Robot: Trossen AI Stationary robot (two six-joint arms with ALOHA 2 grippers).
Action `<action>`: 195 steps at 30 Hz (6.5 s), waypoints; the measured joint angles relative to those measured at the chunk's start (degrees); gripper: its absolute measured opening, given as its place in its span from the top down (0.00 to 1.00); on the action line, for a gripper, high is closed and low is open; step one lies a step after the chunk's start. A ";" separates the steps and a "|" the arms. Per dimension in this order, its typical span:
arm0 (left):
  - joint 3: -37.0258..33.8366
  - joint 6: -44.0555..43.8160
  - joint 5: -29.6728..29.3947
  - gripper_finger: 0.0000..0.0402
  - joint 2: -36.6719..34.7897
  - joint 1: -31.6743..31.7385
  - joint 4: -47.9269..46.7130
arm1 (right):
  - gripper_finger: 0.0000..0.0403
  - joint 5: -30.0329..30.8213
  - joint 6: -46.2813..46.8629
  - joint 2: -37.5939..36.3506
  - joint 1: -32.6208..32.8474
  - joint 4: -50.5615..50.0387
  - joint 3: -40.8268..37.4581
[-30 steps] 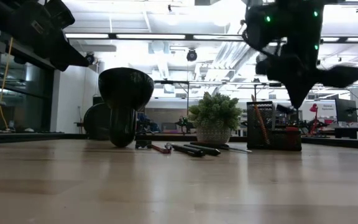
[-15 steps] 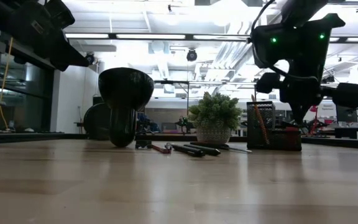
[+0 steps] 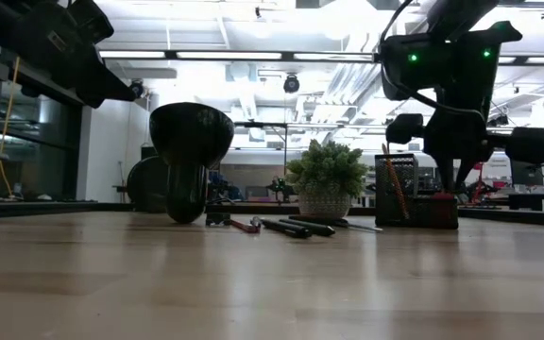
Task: Pick and place office supplies into organizer
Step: Put the right black binder clip into the desk organizer, then put the black binder clip into the desk organizer
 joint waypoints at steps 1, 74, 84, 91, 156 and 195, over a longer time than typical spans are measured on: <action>0.00 0.02 0.00 1.00 0.00 0.00 0.00 | 0.87 0.16 0.01 -0.02 0.00 0.01 0.00; 0.00 4.85 -2.46 1.00 12.78 -8.95 12.00 | 0.82 -26.73 20.85 0.44 7.10 36.04 13.84; 0.03 17.94 -19.53 1.00 21.16 -28.13 22.76 | 0.82 -26.73 20.94 0.42 7.08 34.45 13.84; 10.31 27.92 -26.88 1.00 36.08 -33.91 17.69 | 0.82 -27.36 21.97 0.42 7.13 31.81 13.84; 58.53 65.88 -24.55 0.79 86.88 -16.71 -31.55 | 0.82 -24.13 43.54 -34.09 7.15 53.82 -22.88; 58.49 66.77 -19.56 0.74 90.68 -14.62 -33.59 | 0.82 -22.63 41.94 -34.09 7.15 58.21 -23.63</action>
